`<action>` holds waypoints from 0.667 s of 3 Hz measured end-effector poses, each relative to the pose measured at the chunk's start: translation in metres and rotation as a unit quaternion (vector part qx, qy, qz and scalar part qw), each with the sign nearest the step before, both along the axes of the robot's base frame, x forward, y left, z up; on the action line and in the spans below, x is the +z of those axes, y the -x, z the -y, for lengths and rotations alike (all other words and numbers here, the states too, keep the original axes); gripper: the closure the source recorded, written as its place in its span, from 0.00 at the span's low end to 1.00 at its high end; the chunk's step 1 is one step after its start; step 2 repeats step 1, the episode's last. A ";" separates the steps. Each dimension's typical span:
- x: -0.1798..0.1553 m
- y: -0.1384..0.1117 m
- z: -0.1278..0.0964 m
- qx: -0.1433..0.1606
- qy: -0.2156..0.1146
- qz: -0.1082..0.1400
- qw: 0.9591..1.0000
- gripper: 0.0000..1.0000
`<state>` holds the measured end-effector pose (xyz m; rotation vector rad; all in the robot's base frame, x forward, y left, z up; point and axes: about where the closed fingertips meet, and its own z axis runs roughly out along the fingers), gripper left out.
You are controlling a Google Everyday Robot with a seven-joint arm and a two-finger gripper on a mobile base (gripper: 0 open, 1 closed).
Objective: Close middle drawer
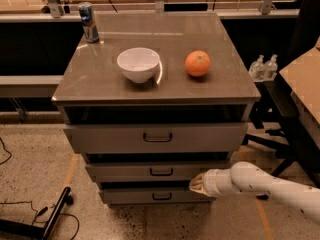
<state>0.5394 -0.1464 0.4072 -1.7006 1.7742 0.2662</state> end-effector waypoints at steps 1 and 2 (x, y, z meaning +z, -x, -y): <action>-0.001 0.001 -0.001 0.001 -0.001 -0.001 1.000 0.59; -0.001 0.001 -0.001 0.001 -0.001 -0.001 1.000 0.59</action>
Offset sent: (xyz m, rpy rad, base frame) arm 0.0000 0.0000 0.0000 0.0000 0.0000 0.0000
